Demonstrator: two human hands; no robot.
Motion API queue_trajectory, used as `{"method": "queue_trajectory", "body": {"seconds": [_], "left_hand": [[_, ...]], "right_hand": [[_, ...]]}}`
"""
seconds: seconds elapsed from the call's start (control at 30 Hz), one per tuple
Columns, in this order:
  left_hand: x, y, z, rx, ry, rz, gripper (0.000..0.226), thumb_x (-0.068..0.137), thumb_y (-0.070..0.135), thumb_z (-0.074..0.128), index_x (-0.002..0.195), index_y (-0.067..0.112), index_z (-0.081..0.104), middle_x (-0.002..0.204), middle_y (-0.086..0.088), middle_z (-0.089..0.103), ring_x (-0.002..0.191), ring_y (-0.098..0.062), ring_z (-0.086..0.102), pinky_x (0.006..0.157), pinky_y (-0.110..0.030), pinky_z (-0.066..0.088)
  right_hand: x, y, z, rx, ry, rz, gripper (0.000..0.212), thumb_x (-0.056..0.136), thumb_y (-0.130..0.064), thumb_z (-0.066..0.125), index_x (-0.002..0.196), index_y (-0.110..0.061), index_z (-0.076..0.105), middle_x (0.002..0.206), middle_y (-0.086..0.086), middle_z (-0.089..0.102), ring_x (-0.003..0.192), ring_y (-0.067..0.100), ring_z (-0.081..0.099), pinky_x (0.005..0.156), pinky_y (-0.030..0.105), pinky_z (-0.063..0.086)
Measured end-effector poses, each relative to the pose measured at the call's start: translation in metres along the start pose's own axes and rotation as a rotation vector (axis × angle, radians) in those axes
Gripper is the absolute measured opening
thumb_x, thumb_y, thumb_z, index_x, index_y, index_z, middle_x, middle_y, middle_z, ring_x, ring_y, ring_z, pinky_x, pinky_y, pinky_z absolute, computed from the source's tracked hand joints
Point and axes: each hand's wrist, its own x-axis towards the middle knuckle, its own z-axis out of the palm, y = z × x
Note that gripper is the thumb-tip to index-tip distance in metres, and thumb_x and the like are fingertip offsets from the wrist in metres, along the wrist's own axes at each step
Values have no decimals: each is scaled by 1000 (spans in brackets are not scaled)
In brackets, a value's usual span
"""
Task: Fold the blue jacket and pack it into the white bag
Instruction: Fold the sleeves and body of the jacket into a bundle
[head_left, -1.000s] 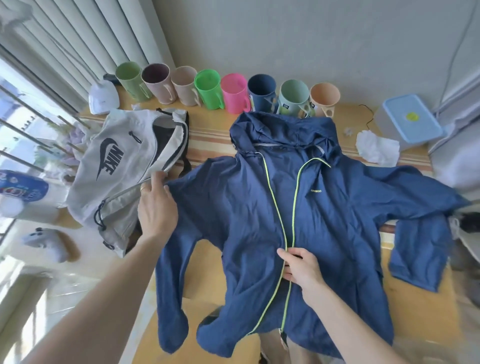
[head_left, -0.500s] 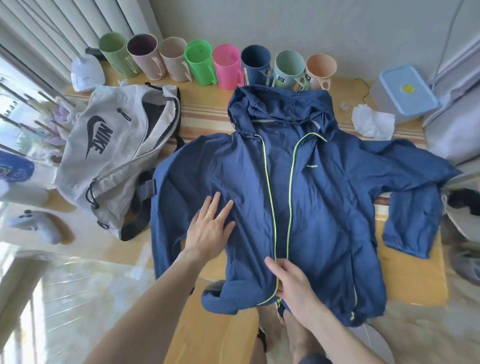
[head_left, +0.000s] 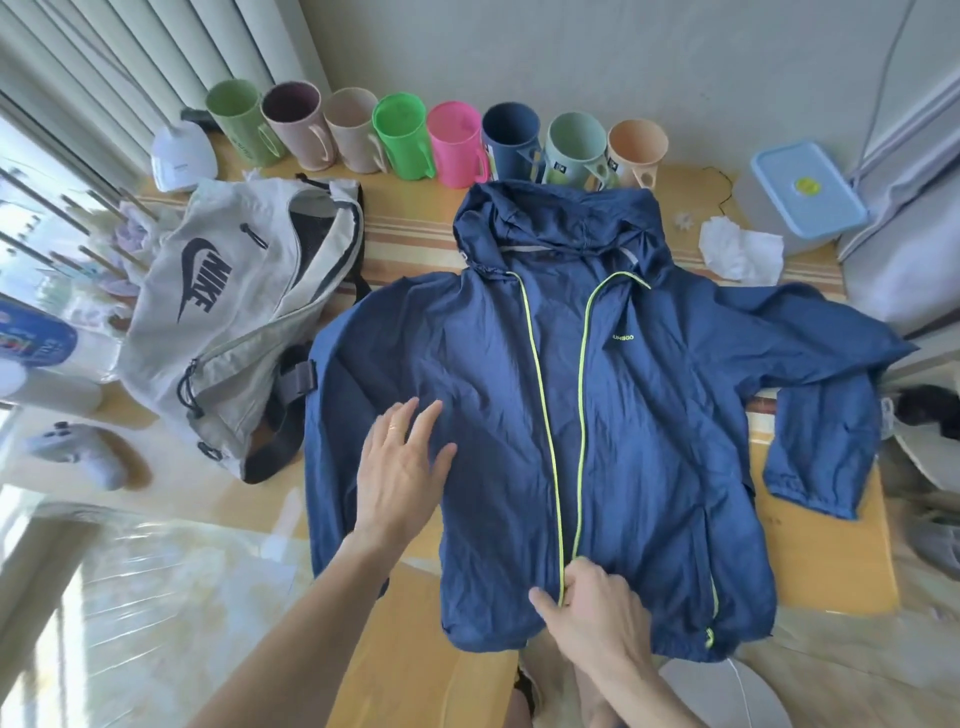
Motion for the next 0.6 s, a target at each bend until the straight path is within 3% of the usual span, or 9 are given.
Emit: {"method": "queue_trajectory", "body": {"seconds": [0.1, 0.17, 0.27, 0.33, 0.4, 0.5, 0.57, 0.6], "left_hand": [[-29, -16, -16, -25, 246, -252, 39, 91, 28, 71, 129, 22, 63, 140, -11, 49, 128, -36, 42, 102, -53, 47], [-42, -36, -23, -2, 221, -396, 43, 86, 31, 75, 126, 27, 59, 139, -15, 38, 127, -37, 36, 97, -55, 49], [-47, -61, -32, -107, 43, -450, 47, 85, 19, 76, 128, 29, 58, 135, -14, 47, 121, -34, 50, 85, -42, 50], [-47, -71, -39, -212, -57, -403, 46, 86, 3, 70, 125, 25, 64, 122, -8, 66, 112, -33, 63, 80, -35, 47], [-44, -74, -59, -338, -26, -427, 42, 86, -3, 66, 112, 30, 72, 102, 0, 77, 98, -29, 73, 74, -30, 52], [-25, -55, -117, -666, 80, -492, 44, 88, -10, 63, 103, 30, 76, 94, 8, 79, 80, -1, 73, 66, -16, 57], [-4, -31, -156, -861, 126, -470, 39, 89, -12, 64, 107, 19, 78, 95, 7, 80, 80, 2, 73, 68, -14, 58], [9, -16, -173, -960, 135, -453, 37, 90, -10, 65, 109, 18, 79, 97, 4, 81, 85, -4, 74, 71, -17, 59]], "right_hand": [[36, -34, -33, 85, 482, -261, 26, 88, -40, 71, 104, -22, 64, 101, -2, 71, 88, 26, 70, 61, 32, 49], [79, -61, -48, 79, 572, -501, 37, 93, -30, 67, 127, -18, 62, 134, 9, 62, 116, 31, 63, 81, 39, 56], [133, -93, -65, -157, 361, -665, 52, 102, -30, 53, 152, -20, 43, 166, 12, 31, 149, 37, 35, 110, 45, 43], [156, -100, -71, -322, 153, -613, 57, 105, -33, 45, 158, -21, 29, 171, 9, 17, 156, 37, 18, 120, 46, 30], [166, -100, -78, -385, 43, -548, 62, 104, -33, 47, 160, -20, 23, 172, 8, 10, 157, 36, 11, 122, 45, 26], [163, -99, -91, -184, 22, -545, 61, 104, -34, 48, 159, -19, 27, 171, 5, 14, 158, 30, 12, 121, 44, 28], [150, -97, -101, 127, 35, -508, 55, 104, -35, 50, 155, -21, 36, 167, 2, 28, 155, 24, 23, 119, 41, 32], [142, -94, -108, 298, 19, -472, 51, 103, -37, 51, 151, -23, 43, 162, 0, 39, 151, 21, 33, 117, 38, 35]]}}
